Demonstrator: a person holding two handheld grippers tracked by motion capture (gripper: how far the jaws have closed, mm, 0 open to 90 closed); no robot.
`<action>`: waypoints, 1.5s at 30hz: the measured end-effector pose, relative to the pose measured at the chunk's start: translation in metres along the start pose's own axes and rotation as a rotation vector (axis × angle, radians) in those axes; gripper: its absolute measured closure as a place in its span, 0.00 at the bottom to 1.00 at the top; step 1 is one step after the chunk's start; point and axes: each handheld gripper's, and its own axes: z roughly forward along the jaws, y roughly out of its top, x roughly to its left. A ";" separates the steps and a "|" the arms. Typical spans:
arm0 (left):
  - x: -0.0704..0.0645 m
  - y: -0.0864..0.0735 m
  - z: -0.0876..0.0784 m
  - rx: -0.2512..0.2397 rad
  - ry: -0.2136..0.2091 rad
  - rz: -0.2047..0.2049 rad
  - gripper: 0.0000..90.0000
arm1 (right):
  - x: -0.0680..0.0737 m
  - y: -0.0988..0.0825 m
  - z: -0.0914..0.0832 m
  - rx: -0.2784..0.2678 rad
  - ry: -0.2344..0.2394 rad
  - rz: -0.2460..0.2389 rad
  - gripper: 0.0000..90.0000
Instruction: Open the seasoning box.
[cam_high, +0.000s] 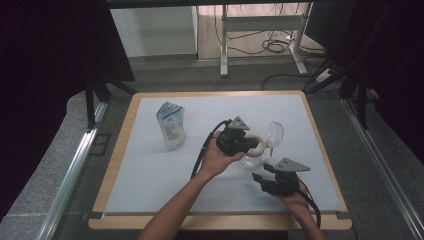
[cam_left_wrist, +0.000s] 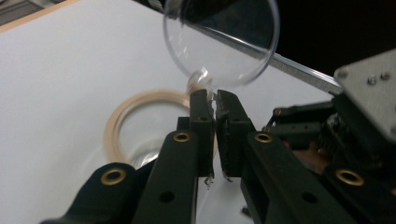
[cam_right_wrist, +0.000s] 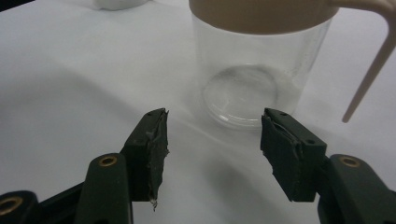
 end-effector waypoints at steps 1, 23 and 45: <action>0.002 -0.007 -0.006 -0.004 0.007 -0.006 0.94 | 0.001 0.000 0.001 -0.002 0.002 0.000 0.46; 0.022 -0.096 -0.075 -0.044 0.095 -0.091 0.50 | 0.007 0.002 0.009 0.003 0.001 -0.011 0.46; 0.035 -0.136 -0.095 -0.070 0.192 -0.152 0.45 | 0.004 0.001 0.010 0.004 -0.011 -0.002 0.45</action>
